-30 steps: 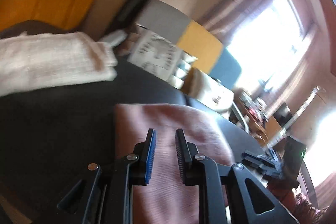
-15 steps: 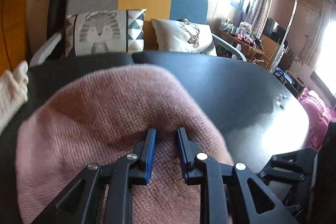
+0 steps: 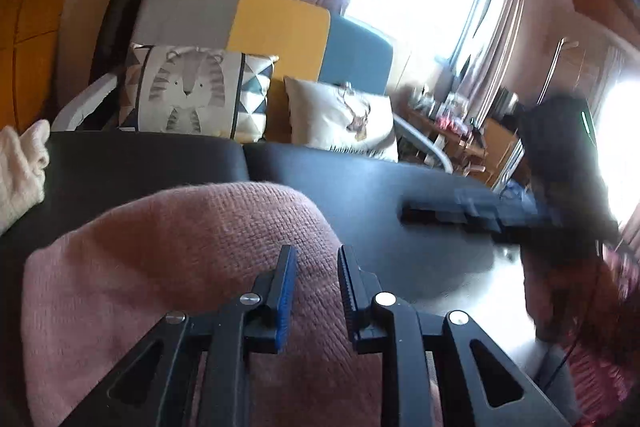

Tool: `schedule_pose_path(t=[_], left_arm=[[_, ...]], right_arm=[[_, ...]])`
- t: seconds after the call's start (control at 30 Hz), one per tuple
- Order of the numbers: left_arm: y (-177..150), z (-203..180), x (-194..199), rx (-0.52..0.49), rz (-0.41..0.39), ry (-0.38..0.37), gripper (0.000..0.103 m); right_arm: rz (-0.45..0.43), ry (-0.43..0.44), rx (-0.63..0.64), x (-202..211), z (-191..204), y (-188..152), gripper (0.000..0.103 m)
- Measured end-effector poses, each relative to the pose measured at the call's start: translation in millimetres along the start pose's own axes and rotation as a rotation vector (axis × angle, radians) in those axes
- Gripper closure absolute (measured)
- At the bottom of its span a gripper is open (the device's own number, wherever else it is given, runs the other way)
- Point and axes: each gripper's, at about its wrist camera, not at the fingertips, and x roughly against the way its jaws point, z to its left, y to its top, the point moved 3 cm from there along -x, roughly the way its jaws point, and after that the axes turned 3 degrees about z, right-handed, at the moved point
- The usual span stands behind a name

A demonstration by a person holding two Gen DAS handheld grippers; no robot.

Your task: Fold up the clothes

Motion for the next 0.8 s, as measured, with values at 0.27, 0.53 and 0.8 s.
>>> schedule_pose_path(t=[0.27,0.53,0.8], left_arm=[[-23.2,15.7,-3.2,0.037,-0.092,-0.09,0.081],[-32.6,30.7,-1.8,0.098,-0.104,-0.211,0.081],[-36.4,33.7,-2.6,0.114,-0.104,-0.251,0.081]], right_arm=[[0.2,0.224,-0.002,-77.1,-4.6,51.2,0.071],[0.443,0.444,-0.041,-123.5,-14.8,47.0,0.07],[0.481,0.478,-0.121,-124.2,-11.9,38.6,0.072]])
